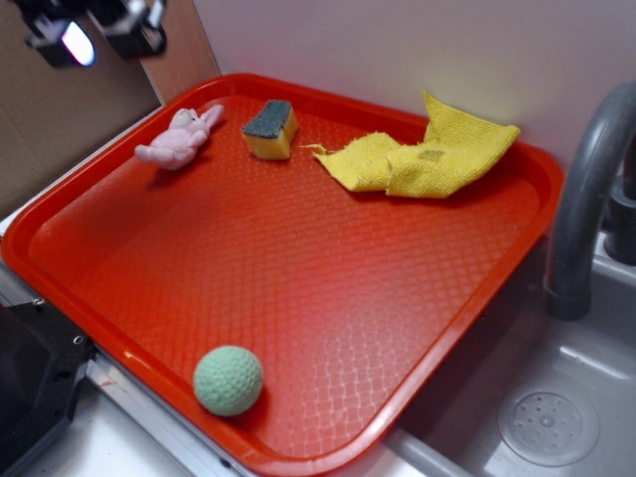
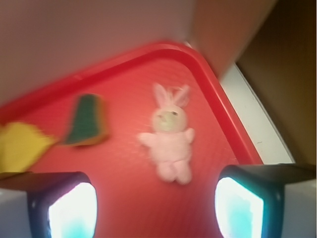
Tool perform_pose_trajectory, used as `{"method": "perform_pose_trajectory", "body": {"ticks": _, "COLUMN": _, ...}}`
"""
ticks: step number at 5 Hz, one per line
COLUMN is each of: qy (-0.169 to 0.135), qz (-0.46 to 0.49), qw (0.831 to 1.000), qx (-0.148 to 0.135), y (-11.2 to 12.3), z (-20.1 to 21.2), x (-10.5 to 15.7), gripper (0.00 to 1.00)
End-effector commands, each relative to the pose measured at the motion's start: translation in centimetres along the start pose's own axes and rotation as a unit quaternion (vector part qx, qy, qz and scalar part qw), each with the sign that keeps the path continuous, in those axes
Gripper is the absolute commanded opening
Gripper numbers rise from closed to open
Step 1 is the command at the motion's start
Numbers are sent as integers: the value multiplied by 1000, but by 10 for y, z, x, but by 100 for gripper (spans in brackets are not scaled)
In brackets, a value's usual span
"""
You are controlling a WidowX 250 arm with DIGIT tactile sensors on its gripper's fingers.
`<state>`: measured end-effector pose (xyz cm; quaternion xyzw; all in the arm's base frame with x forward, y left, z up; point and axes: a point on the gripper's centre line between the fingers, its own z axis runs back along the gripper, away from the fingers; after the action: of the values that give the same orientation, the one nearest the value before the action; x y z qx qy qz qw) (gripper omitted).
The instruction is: Grab the pink bunny.
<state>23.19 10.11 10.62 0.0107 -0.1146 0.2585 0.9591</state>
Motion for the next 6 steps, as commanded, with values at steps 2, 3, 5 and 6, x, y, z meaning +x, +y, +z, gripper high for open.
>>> {"method": "perform_pose_trajectory", "body": {"ticks": 2, "qy": 16, "qz": -48, "qw": 998, "qx": 37, "y": 8, "z": -82, "x": 8, "gripper": 100}}
{"method": "perform_pose_trajectory", "body": {"ticks": 3, "qy": 14, "qz": -43, "qw": 998, "qx": 32, "y": 11, "z": -71, "x": 25, "gripper": 100}}
{"method": "perform_pose_trajectory", "body": {"ticks": 5, "qy": 17, "qz": -39, "qw": 997, "qx": 60, "y": 12, "z": -87, "x": 26, "gripper": 0}}
{"method": "perform_pose_trajectory", "body": {"ticks": 6, "qy": 13, "qz": -42, "qw": 997, "qx": 61, "y": 10, "z": -79, "x": 21, "gripper": 0}}
